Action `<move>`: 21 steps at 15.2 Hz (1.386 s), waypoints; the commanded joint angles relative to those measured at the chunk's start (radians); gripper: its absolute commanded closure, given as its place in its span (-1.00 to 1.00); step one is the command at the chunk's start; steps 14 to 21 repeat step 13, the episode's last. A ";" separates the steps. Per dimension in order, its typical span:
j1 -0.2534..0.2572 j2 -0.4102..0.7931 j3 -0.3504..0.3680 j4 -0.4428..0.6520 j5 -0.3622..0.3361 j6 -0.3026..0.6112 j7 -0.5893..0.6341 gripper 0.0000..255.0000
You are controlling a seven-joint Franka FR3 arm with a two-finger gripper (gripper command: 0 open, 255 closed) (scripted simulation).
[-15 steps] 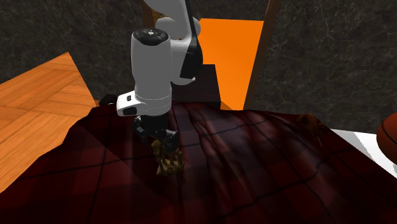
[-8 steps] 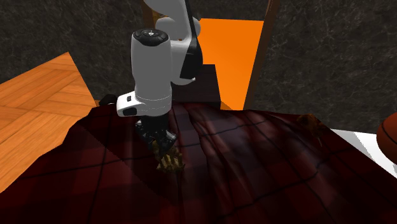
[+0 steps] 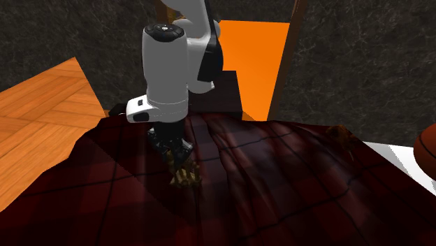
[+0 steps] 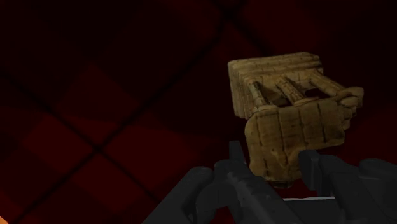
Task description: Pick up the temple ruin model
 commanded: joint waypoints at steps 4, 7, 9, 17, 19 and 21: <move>-0.003 -0.030 0.004 0.024 0.010 -0.053 -0.013 1.00; -0.004 -0.047 0.007 0.040 0.015 -0.085 -0.019 1.00; -0.004 -0.057 0.008 0.052 0.018 -0.107 -0.023 1.00; -0.004 -0.068 0.009 0.066 0.022 -0.131 -0.028 1.00; -0.004 -0.068 0.009 0.066 0.022 -0.131 -0.028 1.00; -0.004 -0.068 0.009 0.066 0.022 -0.131 -0.028 1.00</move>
